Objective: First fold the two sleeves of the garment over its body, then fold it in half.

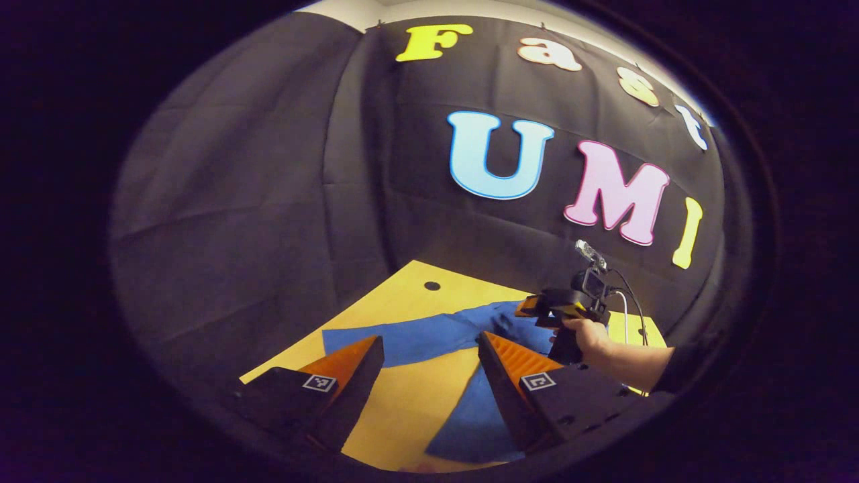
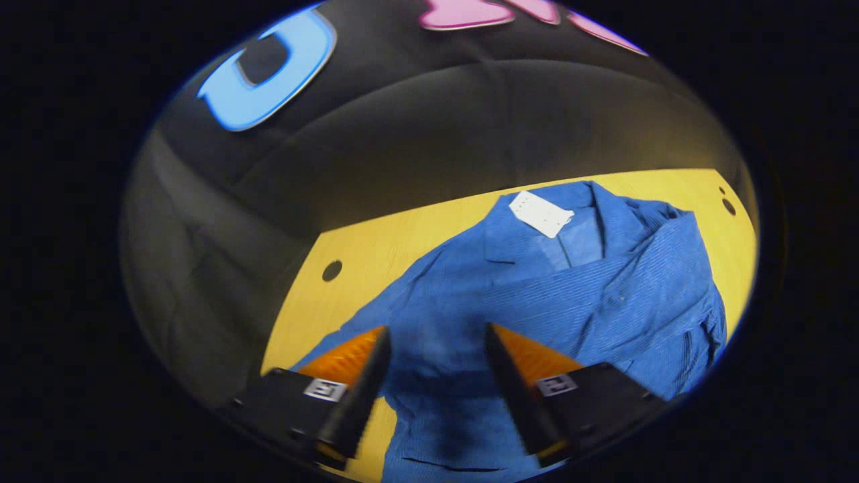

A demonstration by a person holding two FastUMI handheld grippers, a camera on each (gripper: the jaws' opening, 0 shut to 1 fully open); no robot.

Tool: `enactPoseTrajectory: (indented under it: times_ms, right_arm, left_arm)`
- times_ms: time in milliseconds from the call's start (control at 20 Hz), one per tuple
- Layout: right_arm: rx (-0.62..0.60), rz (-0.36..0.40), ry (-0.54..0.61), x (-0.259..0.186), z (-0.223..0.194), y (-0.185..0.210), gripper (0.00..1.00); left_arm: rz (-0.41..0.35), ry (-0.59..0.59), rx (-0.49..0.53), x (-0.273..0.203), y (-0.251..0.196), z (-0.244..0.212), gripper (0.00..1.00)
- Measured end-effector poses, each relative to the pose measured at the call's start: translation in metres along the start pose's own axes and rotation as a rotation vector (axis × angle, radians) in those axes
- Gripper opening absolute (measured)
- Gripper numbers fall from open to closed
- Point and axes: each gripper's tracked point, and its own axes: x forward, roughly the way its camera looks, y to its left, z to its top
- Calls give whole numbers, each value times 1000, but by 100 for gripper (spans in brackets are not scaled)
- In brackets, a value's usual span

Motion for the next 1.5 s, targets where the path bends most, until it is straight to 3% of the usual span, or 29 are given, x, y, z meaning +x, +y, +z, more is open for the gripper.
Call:
enactPoseTrajectory:
  times_ms: [100, 300, 450, 600, 900, 950, 1150, 1250, 1450, 1500]
  right_arm:
    - [-66, -29, -30, 5, -10, 14, 98]
    - [-108, -26, -129, -40, 7, 13, 99]
    - [-159, -26, -201, -88, 19, -3, 99]
    - [-239, -47, -278, -134, 21, -29, 98]
    - [-259, -69, -276, -192, -8, -77, 98]
    - [-267, -81, -276, -195, -11, -87, 98]
    - [-249, -132, -241, -208, -19, -125, 98]
    - [-225, -154, -234, -212, -19, -141, 98]
    - [-202, -175, -211, -217, -26, -165, 98]
    - [-195, -178, -199, -217, -29, -169, 98]
  left_arm:
    - [59, 25, -13, 8, 34, -11, 82]
    - [146, 70, -50, 52, 93, -25, 83]
    - [90, 197, -184, 95, 109, -53, 83]
    - [155, 288, -275, 124, 138, -80, 85]
    - [270, 391, -195, 170, 144, -113, 81]
    - [293, 406, -197, 171, 144, -116, 85]
    - [359, 475, -218, 172, 139, -127, 85]
    - [394, 464, -158, 176, 143, -130, 88]
    - [405, 428, -161, 179, 146, -121, 83]
    - [395, 430, -155, 179, 143, -121, 76]
